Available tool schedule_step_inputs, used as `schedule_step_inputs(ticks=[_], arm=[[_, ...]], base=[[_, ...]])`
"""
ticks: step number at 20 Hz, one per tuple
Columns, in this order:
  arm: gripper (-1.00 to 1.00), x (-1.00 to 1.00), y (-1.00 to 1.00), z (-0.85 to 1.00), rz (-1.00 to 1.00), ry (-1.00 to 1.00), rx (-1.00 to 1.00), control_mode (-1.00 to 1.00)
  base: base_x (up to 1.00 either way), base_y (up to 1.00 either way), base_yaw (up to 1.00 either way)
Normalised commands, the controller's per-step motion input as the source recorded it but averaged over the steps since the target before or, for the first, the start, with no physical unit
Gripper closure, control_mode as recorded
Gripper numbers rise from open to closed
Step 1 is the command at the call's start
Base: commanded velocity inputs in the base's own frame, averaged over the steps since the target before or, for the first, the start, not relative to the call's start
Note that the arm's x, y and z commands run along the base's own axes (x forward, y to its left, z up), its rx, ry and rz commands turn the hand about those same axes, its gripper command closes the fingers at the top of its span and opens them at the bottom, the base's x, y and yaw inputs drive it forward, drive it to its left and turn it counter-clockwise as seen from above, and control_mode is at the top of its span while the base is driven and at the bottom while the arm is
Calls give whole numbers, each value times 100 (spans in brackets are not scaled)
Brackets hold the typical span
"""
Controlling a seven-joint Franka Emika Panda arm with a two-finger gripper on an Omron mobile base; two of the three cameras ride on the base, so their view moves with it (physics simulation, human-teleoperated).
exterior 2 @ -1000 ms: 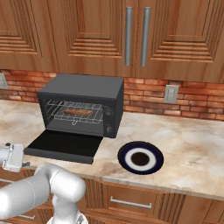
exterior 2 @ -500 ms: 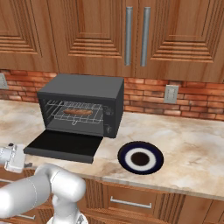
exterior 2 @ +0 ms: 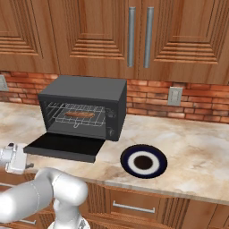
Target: Pull the toaster oven rack outwards. Pick up the baguette from the plate and place it on the toaster oven rack. Close the toaster oven door fully and set the temperature to the lowest setting.
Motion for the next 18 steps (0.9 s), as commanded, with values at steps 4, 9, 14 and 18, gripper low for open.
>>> schedule_step_inputs(ticks=[4,9,14,18], arm=[[-100,45,-32,41,0,-8,7,-100],[-100,68,-36,28,0,-3,7,-100],[-100,73,-39,32,0,-1,7,-100],[-100,75,-33,40,0,0,6,-100]], base=[[0,0,0],[0,0,0],[0,0,0],[0,0,0]])
